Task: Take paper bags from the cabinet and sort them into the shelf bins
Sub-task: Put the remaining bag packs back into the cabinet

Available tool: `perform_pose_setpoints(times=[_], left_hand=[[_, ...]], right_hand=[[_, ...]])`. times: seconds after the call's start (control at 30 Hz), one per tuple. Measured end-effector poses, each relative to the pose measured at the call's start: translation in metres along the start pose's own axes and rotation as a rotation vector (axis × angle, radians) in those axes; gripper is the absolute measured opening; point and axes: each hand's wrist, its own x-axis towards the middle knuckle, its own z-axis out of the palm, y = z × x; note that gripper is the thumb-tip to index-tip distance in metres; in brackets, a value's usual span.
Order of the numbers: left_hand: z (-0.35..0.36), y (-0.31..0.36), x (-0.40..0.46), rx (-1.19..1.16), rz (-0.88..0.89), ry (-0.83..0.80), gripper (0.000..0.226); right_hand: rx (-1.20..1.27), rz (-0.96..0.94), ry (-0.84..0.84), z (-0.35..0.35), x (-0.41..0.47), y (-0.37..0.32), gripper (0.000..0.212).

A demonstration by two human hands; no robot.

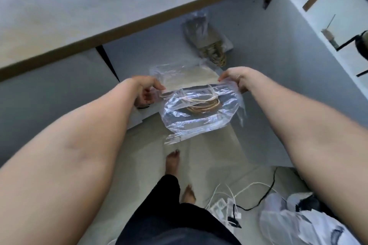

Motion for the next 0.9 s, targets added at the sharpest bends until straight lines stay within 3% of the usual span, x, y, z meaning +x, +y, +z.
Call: perform_pose_setpoints(times=[0.1, 0.37, 0.47, 0.57, 0.67, 0.73, 0.77, 0.8, 0.87, 0.9], left_hand=[[-0.03, 0.014, 0.029, -0.116, -0.014, 0.013, 0.011], [-0.066, 0.054, 0.09, -0.276, 0.16, 0.267, 0.035], [-0.068, 0.063, 0.109, -0.2, 0.174, 0.254, 0.011], [-0.082, 0.073, 0.131, -0.208, 0.13, 0.233, 0.023], [-0.094, 0.088, 0.144, -0.26, 0.184, 0.265, 0.025], [-0.081, 0.069, 0.164, -0.199, 0.198, 0.294, 0.027], [-0.076, 0.039, 0.18, -0.023, 0.095, 0.275, 0.027], [-0.084, 0.022, 0.187, 0.03, 0.028, 0.239, 0.025], [-0.033, -0.086, 0.224, 0.046, 0.022, 0.115, 0.021], [-0.025, -0.091, 0.224, 0.094, 0.022, 0.044, 0.023]], right_hand=[[-0.007, -0.04, -0.02, 0.024, 0.031, -0.039, 0.026], [-0.179, -0.206, 0.064, 0.078, 0.115, -0.115, 0.027], [-0.225, -0.276, 0.037, 0.088, 0.141, -0.136, 0.006], [-0.465, -0.325, 0.115, 0.096, 0.167, -0.156, 0.024], [-0.461, -0.411, 0.175, 0.107, 0.191, -0.168, 0.03], [-0.505, -0.438, 0.197, 0.112, 0.202, -0.169, 0.03], [-0.547, -0.454, 0.193, 0.115, 0.208, -0.17, 0.03], [-0.585, -0.468, 0.193, 0.118, 0.212, -0.17, 0.031], [-0.632, -0.508, 0.237, 0.122, 0.216, -0.169, 0.034], [-0.649, -0.522, 0.273, 0.123, 0.215, -0.166, 0.043]])
